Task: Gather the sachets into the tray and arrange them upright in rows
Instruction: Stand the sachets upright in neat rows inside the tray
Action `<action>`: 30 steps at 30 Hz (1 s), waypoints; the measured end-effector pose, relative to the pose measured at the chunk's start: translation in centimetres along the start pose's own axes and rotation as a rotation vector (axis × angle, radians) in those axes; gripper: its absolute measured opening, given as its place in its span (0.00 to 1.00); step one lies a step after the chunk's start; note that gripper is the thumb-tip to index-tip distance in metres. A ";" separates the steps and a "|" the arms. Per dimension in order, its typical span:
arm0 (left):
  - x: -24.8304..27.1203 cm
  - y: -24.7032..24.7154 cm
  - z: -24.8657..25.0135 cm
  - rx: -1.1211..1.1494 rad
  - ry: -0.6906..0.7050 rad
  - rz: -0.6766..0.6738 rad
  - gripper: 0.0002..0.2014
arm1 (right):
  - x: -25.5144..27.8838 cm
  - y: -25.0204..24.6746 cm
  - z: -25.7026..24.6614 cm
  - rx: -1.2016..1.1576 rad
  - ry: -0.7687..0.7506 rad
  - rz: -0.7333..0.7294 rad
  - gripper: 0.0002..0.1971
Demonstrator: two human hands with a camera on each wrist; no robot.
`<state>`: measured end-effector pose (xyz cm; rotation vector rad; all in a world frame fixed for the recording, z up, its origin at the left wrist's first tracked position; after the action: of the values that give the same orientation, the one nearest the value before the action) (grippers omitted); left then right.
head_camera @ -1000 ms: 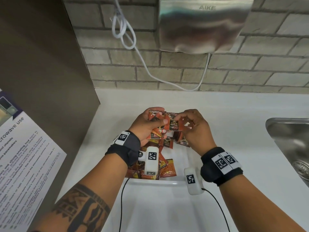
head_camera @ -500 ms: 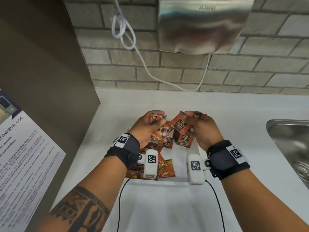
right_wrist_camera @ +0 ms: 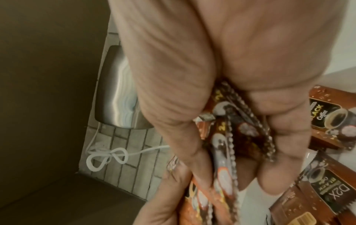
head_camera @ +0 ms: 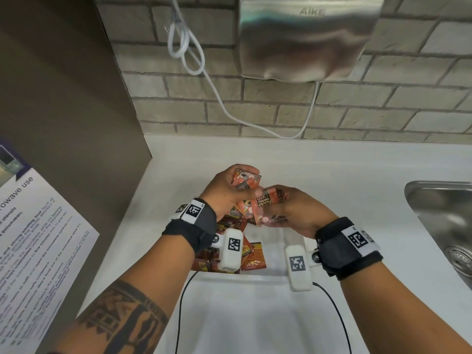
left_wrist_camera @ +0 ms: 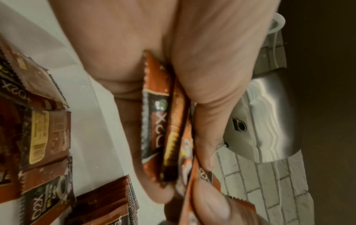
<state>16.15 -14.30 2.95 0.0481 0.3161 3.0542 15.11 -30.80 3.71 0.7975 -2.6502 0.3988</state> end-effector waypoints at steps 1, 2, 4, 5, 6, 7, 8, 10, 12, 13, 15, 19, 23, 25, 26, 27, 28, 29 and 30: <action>-0.1 0.2 0.0 -0.017 0.009 0.000 0.19 | 0.1 0.1 -0.1 -0.008 -0.009 0.001 0.18; -0.2 0.2 0.0 -0.035 0.018 0.016 0.17 | 0.1 0.1 -0.1 -0.013 -0.021 0.007 0.17; -0.2 0.1 0.0 -0.020 0.023 0.062 0.11 | 0.0 -0.3 0.0 -0.037 -0.032 0.035 0.16; -0.2 -0.2 -0.1 0.002 0.024 0.096 0.09 | -0.1 -0.7 0.1 -0.072 -0.032 0.062 0.17; -0.2 -0.5 -0.2 0.025 0.026 0.127 0.08 | -0.2 -1.2 0.2 -0.117 -0.028 0.100 0.18; -0.2 -0.7 -0.2 0.042 0.025 0.148 0.08 | -0.3 -1.5 0.3 -0.161 -0.031 0.138 0.18; -0.2 -0.7 -0.3 0.051 0.025 0.152 0.09 | -0.3 -1.6 0.4 -0.174 -0.042 0.170 0.15; -0.2 -0.3 -0.2 0.037 0.023 0.145 0.11 | -0.4 -1.2 0.1 -0.109 -0.076 0.219 0.14; -0.2 0.5 -0.1 0.012 0.025 0.118 0.12 | -0.5 -0.6 -0.1 -0.004 -0.098 0.223 0.21; -0.2 0.9 0.1 0.013 0.023 0.098 0.12 | -0.5 -0.3 -0.1 0.015 -0.105 0.226 0.22; -0.1 1.1 0.3 0.044 -0.003 0.072 0.11 | -0.6 -0.4 -0.1 0.001 -0.114 0.243 0.21; -0.2 0.4 0.0 0.124 -0.076 0.034 0.25 | -0.7 -1.4 0.4 -0.061 -0.088 0.210 0.18; 0.1 0.9 0.1 -0.005 -0.044 -0.035 0.29 | -0.8 -1.0 0.6 -0.051 -0.059 0.071 0.19; 0.0 1.1 0.2 -0.028 -0.033 -0.049 0.27 | -0.8 -1.0 0.4 -0.087 -0.072 0.057 0.19; 0.0 1.0 0.2 -0.039 -0.027 -0.039 0.27 | -0.8 -1.2 0.4 -0.117 -0.080 0.061 0.22; -0.1 0.8 0.3 -0.041 -0.028 -0.024 0.26 | -0.8 -1.4 0.5 -0.158 -0.085 0.077 0.26; -0.2 0.5 0.2 -0.036 -0.032 -0.006 0.26 | -0.9 -1.7 0.5 -0.191 -0.091 0.100 0.30; -0.2 0.3 0.2 -0.036 -0.031 0.010 0.25 | -0.9 -2.1 0.5 -0.200 -0.104 0.123 0.31; -0.3 0.2 0.2 -0.042 -0.024 0.023 0.24 | -0.8 -2.2 0.3 -0.194 -0.128 0.137 0.31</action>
<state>16.41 -14.45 3.15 0.0861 0.2521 3.0793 16.95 -32.31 3.49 0.6025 -2.8177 0.1245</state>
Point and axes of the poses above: each hand's wrist, its own x-axis away from the middle knuckle, its own y-axis out of the palm, z = x × y, the point moved 5 cm from there along -x, towards the middle knuckle, and after that the axes turned 11 degrees about x, right-handed, at the moved point
